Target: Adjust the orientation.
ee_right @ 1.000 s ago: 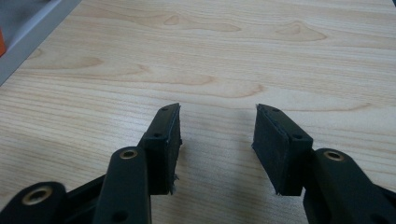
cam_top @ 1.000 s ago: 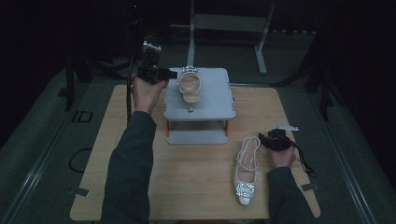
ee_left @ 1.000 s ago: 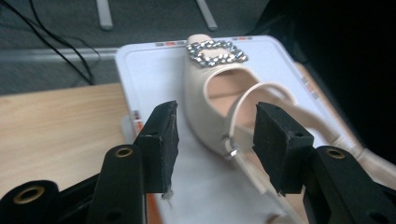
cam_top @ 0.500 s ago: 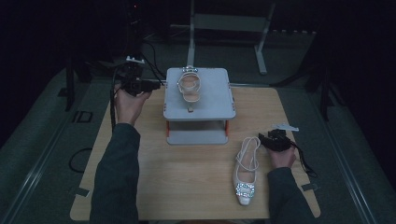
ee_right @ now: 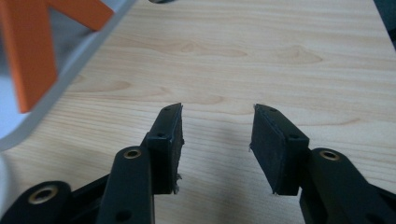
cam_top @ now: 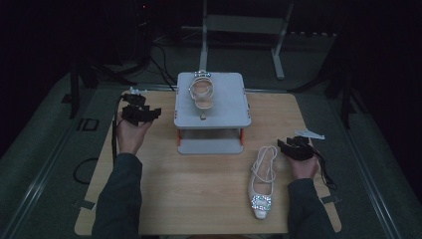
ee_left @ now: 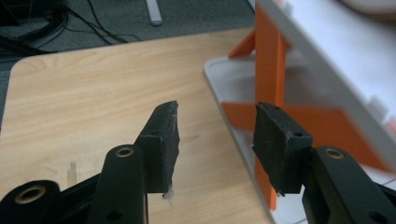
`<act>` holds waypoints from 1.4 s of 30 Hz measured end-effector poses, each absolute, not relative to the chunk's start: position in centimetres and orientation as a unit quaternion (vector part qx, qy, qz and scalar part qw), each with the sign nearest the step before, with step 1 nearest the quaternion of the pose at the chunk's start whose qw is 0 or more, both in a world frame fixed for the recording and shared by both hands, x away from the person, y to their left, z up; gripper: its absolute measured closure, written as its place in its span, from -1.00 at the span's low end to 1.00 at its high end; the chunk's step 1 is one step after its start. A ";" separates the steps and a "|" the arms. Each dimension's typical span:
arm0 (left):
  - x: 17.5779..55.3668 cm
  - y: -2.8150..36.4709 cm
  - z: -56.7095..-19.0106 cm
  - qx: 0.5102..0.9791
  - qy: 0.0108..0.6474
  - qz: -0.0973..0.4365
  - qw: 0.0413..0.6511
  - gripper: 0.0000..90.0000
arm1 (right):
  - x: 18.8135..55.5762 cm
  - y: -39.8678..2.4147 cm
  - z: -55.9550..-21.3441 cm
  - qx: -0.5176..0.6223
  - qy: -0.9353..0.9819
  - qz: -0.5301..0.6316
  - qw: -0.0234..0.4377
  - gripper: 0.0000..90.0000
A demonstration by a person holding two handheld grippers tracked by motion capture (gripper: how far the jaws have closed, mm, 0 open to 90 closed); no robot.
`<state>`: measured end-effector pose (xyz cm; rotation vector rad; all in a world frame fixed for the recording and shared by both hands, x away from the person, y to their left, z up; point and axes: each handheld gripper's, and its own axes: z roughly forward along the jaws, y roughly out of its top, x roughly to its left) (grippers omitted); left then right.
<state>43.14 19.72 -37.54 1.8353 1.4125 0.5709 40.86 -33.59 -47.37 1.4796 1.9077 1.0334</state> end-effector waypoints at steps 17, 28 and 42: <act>38.6 20.6 -45.8 0.706 0.570 0.194 0.372 0.11 | 37.9 -33.1 -43.0 0.486 0.721 0.433 0.239 0.20; 36.8 19.6 -48.2 0.720 0.564 0.192 0.355 0.09 | 37.0 -31.9 -42.0 0.437 0.750 0.449 0.211 0.17; 36.0 19.6 -49.6 0.726 0.562 0.183 0.351 0.08 | 37.1 -30.4 -43.2 0.397 0.798 0.414 0.183 0.50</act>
